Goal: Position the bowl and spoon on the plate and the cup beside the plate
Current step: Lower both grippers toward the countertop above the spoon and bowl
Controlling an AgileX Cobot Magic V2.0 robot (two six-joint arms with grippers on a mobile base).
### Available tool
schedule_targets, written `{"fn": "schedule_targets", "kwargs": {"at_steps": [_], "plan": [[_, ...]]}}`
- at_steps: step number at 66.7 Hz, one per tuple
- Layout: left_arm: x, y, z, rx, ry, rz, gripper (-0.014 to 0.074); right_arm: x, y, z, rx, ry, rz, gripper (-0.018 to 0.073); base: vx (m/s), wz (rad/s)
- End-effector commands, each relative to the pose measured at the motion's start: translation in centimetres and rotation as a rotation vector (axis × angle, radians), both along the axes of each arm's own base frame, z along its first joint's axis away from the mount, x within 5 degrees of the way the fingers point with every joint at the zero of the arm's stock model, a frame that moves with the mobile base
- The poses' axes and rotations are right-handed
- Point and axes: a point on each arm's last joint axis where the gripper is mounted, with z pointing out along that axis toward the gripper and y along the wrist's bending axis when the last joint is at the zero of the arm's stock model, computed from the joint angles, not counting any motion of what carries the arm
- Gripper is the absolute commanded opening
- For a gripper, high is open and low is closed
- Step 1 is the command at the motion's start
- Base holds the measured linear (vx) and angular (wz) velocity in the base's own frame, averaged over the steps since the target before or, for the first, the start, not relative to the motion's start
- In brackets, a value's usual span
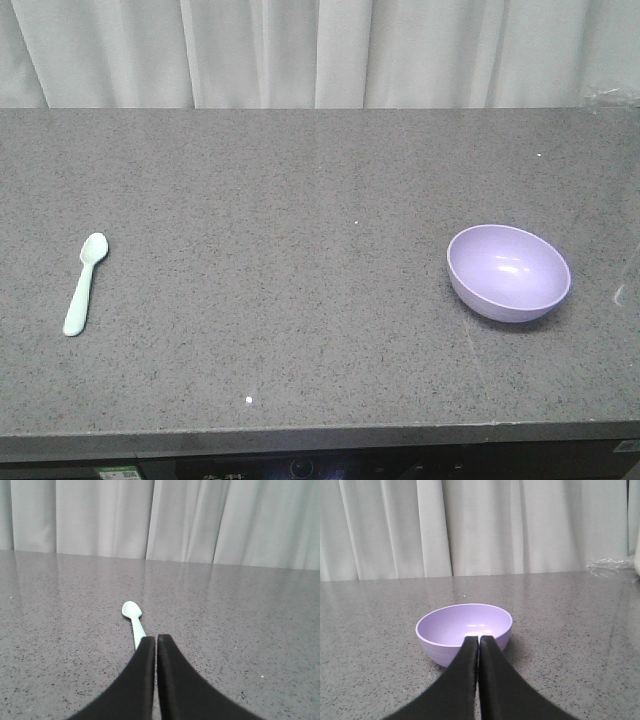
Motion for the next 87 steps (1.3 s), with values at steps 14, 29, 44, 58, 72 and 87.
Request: {"fn": "schedule_targets", "kwargs": {"at_steps": [14, 29, 44, 58, 72, 87], "plan": [[0.11, -0.09, 0.81, -0.015, -0.063, -0.007, -0.0006, -0.12, 0.0, 0.64, -0.006, -0.083, 0.0, -0.0003, 0.04, 0.0], [0.11, -0.09, 0.81, -0.015, -0.063, -0.007, -0.0006, -0.12, 0.0, 0.64, -0.006, -0.083, 0.0, -0.0003, 0.03, 0.0], [0.11, -0.09, 0.81, -0.015, -0.063, -0.007, -0.0006, -0.12, 0.0, 0.64, -0.006, -0.083, 0.0, -0.0003, 0.03, 0.0], [0.11, -0.09, 0.81, -0.015, -0.063, -0.007, -0.0006, -0.12, 0.0, 0.64, -0.006, -0.083, 0.0, -0.0003, 0.02, 0.0], [0.11, -0.09, 0.81, -0.015, -0.063, -0.007, -0.0006, -0.12, 0.0, 0.64, -0.006, -0.083, 0.0, -0.0003, 0.01, 0.0], [0.11, -0.09, 0.81, -0.015, -0.063, -0.007, -0.0006, -0.12, 0.0, 0.64, -0.006, -0.083, 0.0, -0.0003, 0.0, 0.0]]}}
